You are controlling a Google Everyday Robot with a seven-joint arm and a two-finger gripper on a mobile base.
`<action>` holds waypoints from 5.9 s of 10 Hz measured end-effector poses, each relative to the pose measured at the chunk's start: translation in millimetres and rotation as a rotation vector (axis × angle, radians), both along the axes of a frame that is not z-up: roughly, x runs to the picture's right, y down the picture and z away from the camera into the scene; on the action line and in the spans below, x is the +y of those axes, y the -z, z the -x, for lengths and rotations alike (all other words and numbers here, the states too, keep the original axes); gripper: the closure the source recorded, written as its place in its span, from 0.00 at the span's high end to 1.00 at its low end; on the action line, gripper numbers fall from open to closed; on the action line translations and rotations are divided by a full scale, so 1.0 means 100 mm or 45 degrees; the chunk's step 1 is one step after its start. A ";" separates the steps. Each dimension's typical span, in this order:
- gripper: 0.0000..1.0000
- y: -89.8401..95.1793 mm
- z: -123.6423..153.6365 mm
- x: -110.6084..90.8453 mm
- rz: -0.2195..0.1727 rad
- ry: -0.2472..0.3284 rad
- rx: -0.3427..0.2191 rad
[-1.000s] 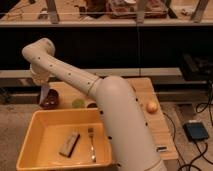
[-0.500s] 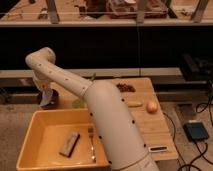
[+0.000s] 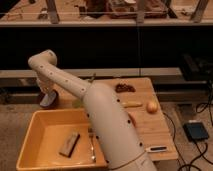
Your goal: Wipe purple bowl with towel
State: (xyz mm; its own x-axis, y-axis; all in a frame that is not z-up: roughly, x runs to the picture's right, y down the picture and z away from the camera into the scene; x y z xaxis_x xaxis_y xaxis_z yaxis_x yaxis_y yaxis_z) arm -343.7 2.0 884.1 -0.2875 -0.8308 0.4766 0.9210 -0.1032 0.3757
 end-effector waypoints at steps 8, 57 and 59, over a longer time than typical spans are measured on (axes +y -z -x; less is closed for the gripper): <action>0.00 -0.01 -0.41 -0.08 0.003 -0.049 0.039; 0.00 -0.18 0.18 -0.24 -0.222 0.128 -0.275; 0.00 -0.20 0.46 -0.22 -0.221 0.138 -0.311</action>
